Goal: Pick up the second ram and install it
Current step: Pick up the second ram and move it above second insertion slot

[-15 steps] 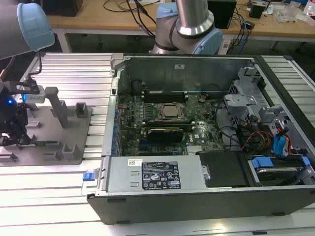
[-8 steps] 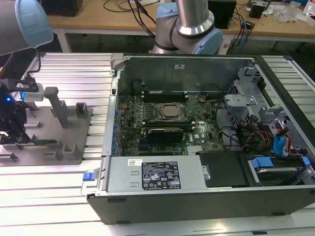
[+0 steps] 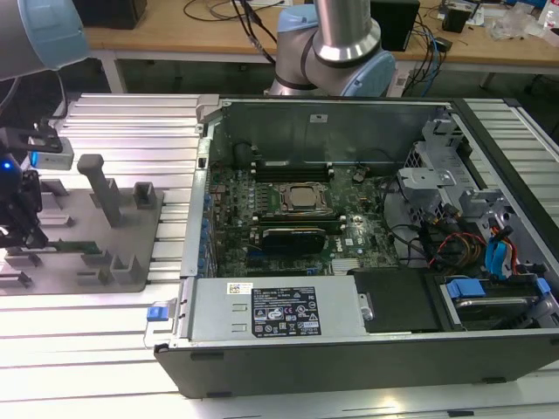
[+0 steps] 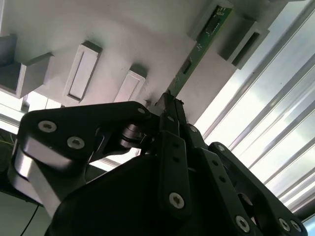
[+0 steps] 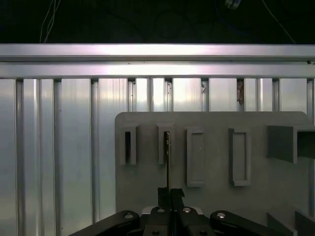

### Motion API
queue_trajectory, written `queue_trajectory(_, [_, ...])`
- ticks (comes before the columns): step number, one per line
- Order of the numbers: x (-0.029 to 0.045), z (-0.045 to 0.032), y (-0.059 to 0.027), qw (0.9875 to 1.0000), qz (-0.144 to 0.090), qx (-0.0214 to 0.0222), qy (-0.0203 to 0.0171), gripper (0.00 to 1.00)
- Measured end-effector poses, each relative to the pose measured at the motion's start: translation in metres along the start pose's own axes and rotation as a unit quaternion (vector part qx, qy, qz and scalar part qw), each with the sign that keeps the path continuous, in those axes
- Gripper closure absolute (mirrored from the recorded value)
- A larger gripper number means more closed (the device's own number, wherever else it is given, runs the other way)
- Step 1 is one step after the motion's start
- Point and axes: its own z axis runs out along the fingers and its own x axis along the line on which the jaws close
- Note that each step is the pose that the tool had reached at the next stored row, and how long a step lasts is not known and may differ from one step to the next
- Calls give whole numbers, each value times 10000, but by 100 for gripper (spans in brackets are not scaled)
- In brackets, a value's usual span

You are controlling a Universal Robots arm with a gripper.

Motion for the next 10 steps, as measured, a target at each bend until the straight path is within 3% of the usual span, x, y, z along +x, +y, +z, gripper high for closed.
queue_trajectory(2, [-1,-39,0,10000,0,1,0,91])
queue_trajectory(4, [-4,-143,0,10000,-1,3,0,91])
queue_trajectory(5, [-6,-243,1,10000,0,3,0,91])
queue_trajectory(7, [-8,-333,2,10000,0,3,0,91])
queue_trajectory(10, [-13,-587,3,10000,0,9,0,91])
